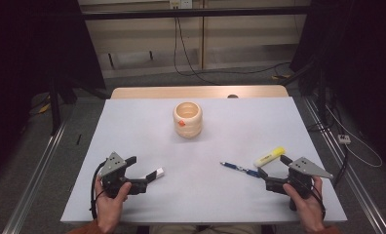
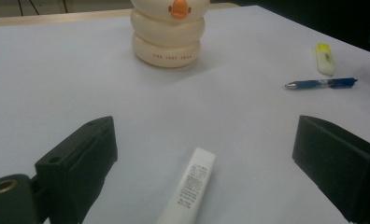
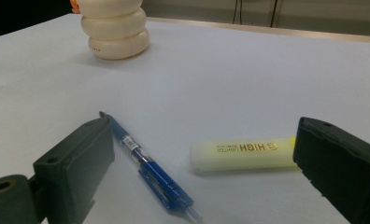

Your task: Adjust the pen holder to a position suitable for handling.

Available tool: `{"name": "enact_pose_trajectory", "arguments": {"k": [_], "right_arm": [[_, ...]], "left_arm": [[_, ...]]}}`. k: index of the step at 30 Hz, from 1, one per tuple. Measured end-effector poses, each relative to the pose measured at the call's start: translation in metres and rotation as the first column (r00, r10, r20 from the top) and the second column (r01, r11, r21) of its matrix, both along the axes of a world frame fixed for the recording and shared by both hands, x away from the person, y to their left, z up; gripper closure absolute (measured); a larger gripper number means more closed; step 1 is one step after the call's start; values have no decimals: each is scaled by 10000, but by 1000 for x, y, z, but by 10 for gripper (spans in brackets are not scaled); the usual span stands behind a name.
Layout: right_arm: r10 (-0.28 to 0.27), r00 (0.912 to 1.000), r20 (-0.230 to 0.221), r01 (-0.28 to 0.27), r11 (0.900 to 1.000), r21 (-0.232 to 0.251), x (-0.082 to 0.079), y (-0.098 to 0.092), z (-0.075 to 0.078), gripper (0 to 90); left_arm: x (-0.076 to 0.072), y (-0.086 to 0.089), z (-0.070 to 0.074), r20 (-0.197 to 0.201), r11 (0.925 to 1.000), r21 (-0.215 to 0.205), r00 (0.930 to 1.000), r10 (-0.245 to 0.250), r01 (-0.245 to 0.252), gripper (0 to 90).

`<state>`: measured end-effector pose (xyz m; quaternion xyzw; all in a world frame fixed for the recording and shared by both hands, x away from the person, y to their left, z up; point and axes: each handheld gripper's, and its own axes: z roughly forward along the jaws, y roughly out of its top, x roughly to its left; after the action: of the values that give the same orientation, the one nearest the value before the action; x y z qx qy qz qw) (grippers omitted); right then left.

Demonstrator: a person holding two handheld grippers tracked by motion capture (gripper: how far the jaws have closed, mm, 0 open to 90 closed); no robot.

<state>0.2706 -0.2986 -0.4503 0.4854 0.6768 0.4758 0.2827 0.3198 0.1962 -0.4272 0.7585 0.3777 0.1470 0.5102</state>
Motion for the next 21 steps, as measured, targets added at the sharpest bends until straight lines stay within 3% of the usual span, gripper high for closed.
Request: {"name": "enact_pose_trajectory", "arguments": {"k": [8, 14, 21], "right_arm": [[132, 9999, -104, -131, 9998, 121, 3, -1, -1, 51], [99, 9998, -154, -96, 9997, 232, 4, -1, -1, 49], [89, 9997, -217, -83, 9996, 281, 4, -1, -2, 48]], "left_arm": [[3, -6, 5, -233, 10000, 50, 9997, -16, 17, 68], [6, -14, 14, 34, 9992, 9, 9992, -392, 392, 66], [20, -19, 18, -29, 9987, 109, 9988, -489, 489, 62]]}}
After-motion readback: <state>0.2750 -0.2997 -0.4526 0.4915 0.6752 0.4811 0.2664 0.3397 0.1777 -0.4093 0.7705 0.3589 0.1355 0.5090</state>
